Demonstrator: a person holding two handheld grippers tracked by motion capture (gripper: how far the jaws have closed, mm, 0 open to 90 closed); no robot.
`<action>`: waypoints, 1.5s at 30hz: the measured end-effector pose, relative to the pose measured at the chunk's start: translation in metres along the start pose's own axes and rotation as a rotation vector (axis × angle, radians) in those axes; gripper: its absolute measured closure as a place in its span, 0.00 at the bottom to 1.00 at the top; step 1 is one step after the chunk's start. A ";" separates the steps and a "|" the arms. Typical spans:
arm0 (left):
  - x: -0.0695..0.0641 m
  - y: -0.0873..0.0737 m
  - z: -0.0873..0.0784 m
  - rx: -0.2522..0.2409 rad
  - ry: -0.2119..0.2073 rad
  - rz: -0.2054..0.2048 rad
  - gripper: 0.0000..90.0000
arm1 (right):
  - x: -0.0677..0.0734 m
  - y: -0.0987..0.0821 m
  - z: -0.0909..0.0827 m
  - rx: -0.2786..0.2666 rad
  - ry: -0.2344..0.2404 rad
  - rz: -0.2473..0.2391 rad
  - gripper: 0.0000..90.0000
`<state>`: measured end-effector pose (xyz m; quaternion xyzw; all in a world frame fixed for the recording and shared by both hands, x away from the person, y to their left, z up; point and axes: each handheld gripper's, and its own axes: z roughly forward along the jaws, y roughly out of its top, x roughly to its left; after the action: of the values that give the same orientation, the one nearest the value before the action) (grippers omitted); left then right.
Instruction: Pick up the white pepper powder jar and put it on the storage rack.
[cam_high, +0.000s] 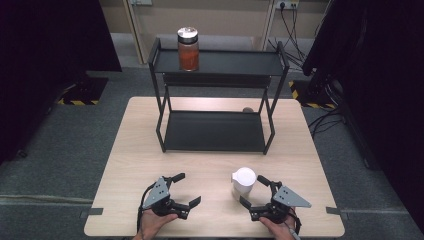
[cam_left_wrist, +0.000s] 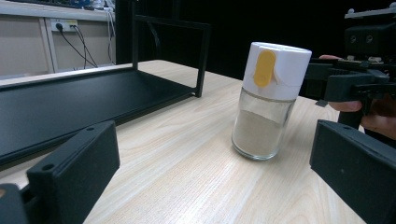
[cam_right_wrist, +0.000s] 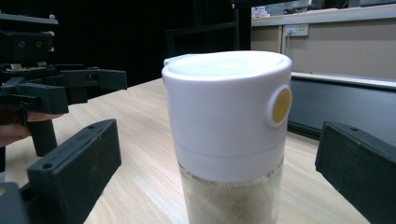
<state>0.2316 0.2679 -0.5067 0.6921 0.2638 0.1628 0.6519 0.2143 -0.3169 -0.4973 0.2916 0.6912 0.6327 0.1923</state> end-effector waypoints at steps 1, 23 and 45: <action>0.000 0.000 0.000 0.000 0.001 -0.001 0.01 | 0.000 0.000 0.002 0.003 0.001 -0.001 0.01; 0.003 -0.001 0.000 0.002 0.003 -0.017 0.01 | -0.021 0.011 0.024 0.085 0.044 -0.054 0.20; 0.003 -0.002 0.000 0.000 0.003 -0.022 0.01 | -0.016 0.026 0.024 0.105 0.058 -0.099 0.34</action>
<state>0.2341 0.2699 -0.5086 0.6889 0.2725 0.1568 0.6532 0.2461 -0.3082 -0.4760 0.2482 0.7423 0.5935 0.1875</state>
